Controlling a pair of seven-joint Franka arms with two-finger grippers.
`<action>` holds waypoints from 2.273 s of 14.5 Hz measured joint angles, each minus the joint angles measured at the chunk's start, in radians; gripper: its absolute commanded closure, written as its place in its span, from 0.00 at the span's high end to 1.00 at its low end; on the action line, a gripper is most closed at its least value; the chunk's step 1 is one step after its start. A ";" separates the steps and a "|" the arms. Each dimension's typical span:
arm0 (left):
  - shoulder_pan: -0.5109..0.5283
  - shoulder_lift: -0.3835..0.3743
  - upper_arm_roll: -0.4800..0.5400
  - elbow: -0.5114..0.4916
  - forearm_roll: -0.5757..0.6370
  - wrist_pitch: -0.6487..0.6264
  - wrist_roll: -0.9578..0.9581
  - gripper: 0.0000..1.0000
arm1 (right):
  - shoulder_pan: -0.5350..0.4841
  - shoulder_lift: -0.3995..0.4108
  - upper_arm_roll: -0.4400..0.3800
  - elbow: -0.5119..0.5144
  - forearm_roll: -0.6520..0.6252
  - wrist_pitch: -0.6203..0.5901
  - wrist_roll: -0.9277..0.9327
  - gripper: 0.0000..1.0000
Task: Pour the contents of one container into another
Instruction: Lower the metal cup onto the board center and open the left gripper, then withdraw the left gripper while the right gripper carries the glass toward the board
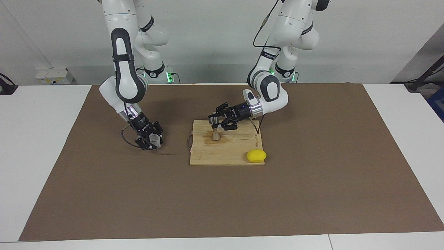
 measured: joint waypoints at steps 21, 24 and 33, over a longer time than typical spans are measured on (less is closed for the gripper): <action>0.348 -0.172 0.028 -0.166 0.373 -0.107 -0.021 1.00 | 0.128 -0.036 0.020 0.086 -0.124 -0.032 0.264 0.00; 0.484 -0.201 0.032 -0.164 0.589 -0.169 -0.055 1.00 | 0.138 -0.066 0.024 0.096 -0.187 -0.035 0.325 0.00; 0.905 -0.205 0.038 0.060 1.292 -0.417 -0.157 1.00 | 0.198 -0.145 0.028 0.109 -0.520 -0.141 0.496 0.00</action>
